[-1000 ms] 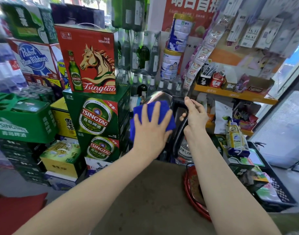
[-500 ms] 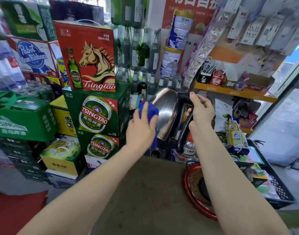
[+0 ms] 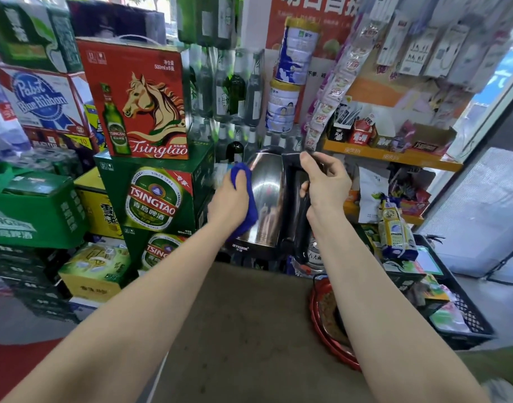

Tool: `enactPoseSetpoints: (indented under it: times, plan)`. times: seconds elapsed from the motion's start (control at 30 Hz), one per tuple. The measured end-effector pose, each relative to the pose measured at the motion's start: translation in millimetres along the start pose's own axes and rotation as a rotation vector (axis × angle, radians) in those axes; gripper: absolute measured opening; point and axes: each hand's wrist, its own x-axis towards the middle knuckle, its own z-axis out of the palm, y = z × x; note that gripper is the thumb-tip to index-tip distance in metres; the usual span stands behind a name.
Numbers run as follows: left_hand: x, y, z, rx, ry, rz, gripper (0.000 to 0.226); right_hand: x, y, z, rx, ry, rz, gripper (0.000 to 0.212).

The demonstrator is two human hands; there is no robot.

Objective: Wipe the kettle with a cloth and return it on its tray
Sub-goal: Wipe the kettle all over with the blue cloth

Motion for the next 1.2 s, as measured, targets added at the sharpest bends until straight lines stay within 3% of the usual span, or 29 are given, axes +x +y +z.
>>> enactPoseSetpoints:
  times: [0.23,0.37,0.53,0.67,0.73,0.87,1.0,1.1,1.2]
  plan:
    - [-41,9,37,0.608,0.253,0.433,0.064,-10,6,9,-0.057,-0.021,-0.032,0.025]
    - [-8,18,12,0.465,0.215,0.461,0.058,-20,5,12,-0.071,-0.055,-0.037,0.024]
    - [-22,3,10,0.133,0.193,0.232,0.058,-26,4,17,-0.109,-0.023,-0.107,0.022]
    - [-72,-26,42,0.544,0.266,0.429,0.069,-23,1,16,-0.081,0.024,-0.109,0.024]
    - [-76,-27,47,0.623,0.289,0.470,0.071,-24,1,16,-0.065,-0.003,-0.119,0.024]
    - [-42,-6,22,0.321,0.312,0.400,0.063,-30,-2,15,-0.038,-0.079,-0.165,0.024]
    - [0,-4,-4,-0.208,0.137,0.002,0.063,-34,-3,9,-0.074,-0.134,-0.206,0.023]
    - [-3,-18,-2,-0.409,0.059,-0.249,0.067,-34,-3,11,-0.150,-0.119,-0.292,0.023]
    - [-37,-19,27,-0.368,0.128,-0.145,0.061,-40,4,20,-0.263,-0.087,-0.431,0.025]
